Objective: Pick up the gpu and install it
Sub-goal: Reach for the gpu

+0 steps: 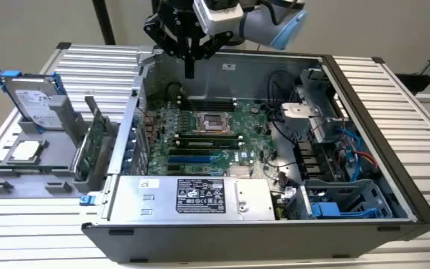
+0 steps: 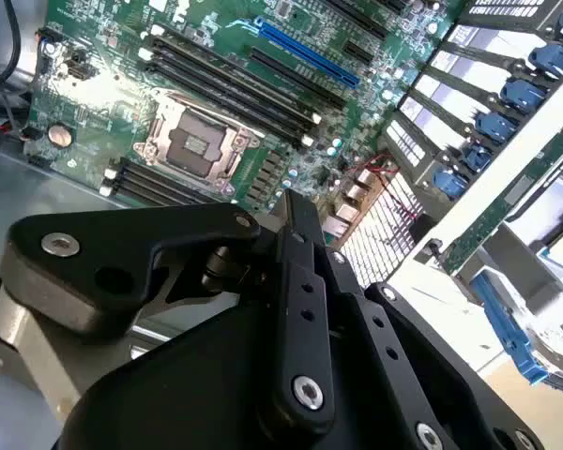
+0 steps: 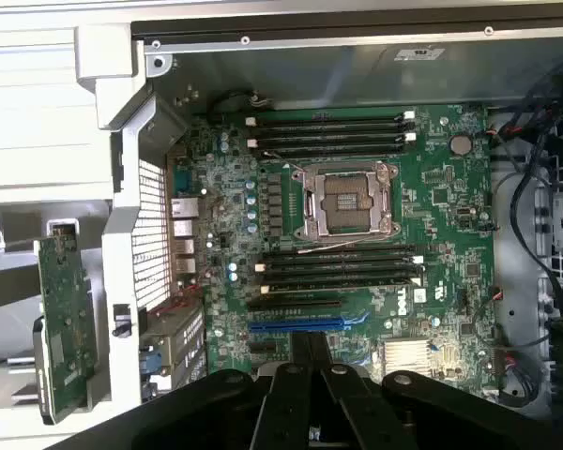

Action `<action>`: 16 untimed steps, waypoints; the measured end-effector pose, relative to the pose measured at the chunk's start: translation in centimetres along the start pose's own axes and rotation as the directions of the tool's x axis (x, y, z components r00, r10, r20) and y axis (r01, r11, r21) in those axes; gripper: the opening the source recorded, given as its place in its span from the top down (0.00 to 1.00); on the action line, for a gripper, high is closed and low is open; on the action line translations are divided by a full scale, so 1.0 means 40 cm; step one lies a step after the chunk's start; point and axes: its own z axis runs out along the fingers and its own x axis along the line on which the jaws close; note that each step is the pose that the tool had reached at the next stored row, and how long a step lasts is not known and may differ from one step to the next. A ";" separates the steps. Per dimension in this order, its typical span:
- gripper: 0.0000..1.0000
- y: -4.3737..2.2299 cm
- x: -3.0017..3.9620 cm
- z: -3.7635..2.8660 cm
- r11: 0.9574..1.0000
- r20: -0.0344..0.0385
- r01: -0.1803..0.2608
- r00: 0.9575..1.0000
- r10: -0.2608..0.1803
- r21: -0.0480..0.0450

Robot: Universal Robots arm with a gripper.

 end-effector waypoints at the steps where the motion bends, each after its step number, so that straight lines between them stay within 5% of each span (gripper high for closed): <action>1: 1.00 0.000 0.000 0.000 1.000 0.000 0.000 1.000 0.000 0.000; 16: 1.00 0.000 0.006 0.000 1.000 0.000 0.000 1.000 0.000 0.000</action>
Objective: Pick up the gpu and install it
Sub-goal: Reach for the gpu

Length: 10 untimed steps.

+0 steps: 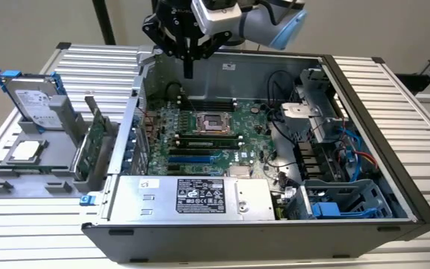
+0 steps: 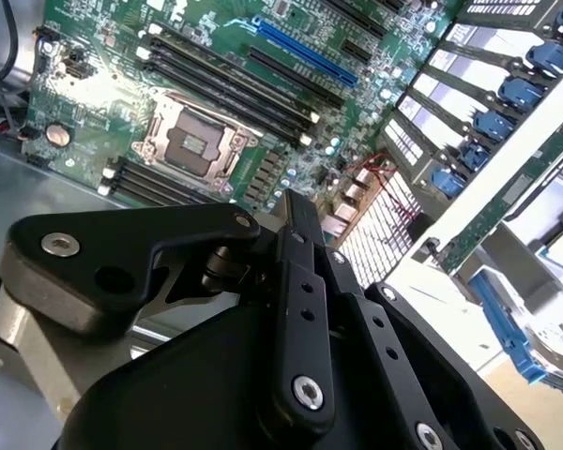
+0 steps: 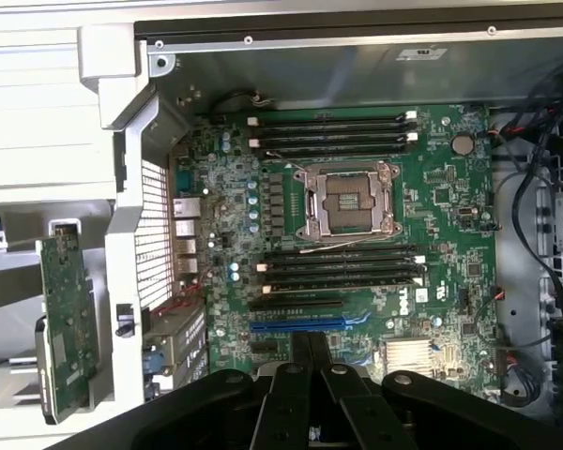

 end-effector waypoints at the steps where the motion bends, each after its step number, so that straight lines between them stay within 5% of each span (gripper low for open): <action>1: 1.00 0.000 0.001 0.000 1.000 0.000 0.000 1.000 0.000 0.000; 10: 1.00 -0.001 0.011 0.000 1.000 0.000 0.000 1.000 0.000 0.000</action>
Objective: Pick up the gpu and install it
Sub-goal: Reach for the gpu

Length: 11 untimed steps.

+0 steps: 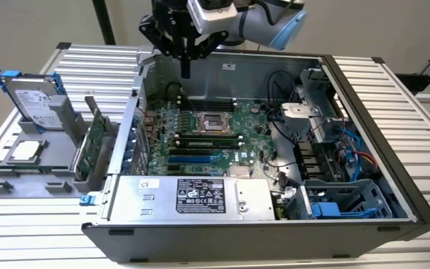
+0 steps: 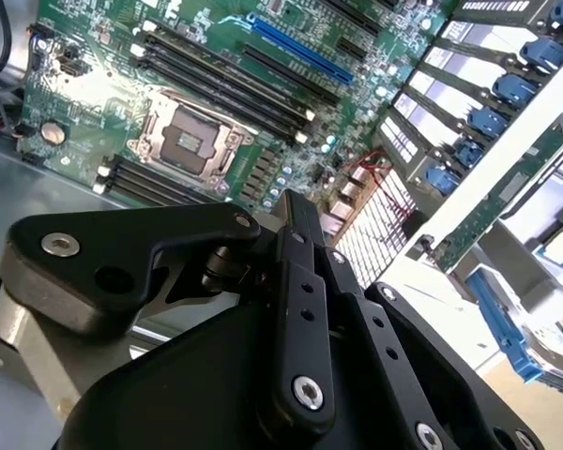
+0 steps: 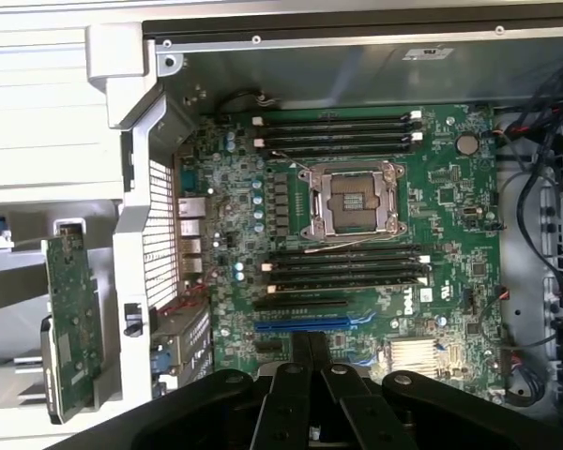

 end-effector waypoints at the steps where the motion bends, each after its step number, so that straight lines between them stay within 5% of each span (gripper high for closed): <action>1: 1.00 0.000 0.001 0.000 1.000 0.000 0.000 1.000 0.000 0.000; 11: 1.00 -0.001 0.010 0.000 1.000 0.000 0.000 1.000 0.000 0.000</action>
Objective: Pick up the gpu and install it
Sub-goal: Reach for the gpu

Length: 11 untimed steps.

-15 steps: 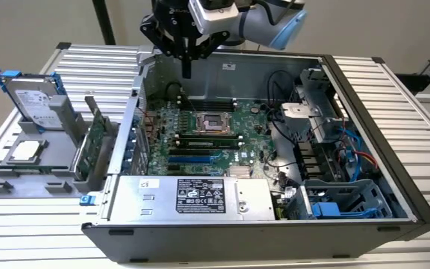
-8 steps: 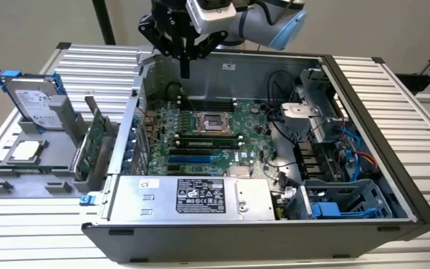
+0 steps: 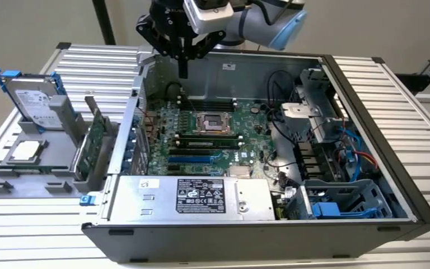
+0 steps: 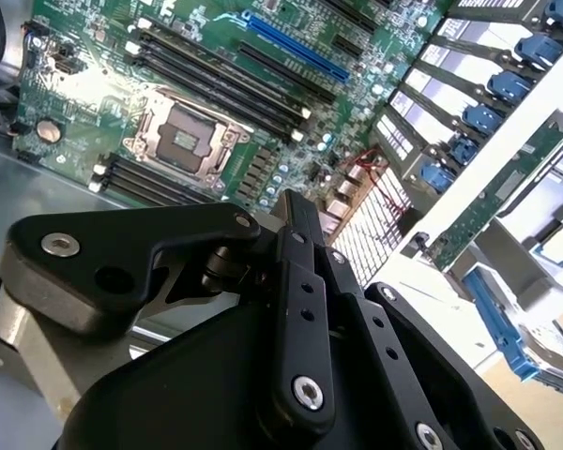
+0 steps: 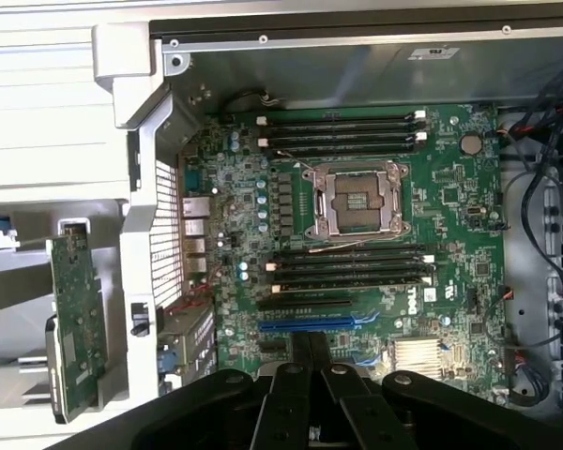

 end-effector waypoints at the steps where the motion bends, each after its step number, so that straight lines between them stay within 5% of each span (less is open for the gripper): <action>1: 1.00 0.000 0.001 0.000 1.000 0.000 0.000 1.000 0.000 0.000; 11: 1.00 -0.001 0.018 0.000 1.000 0.000 0.000 1.000 0.000 0.000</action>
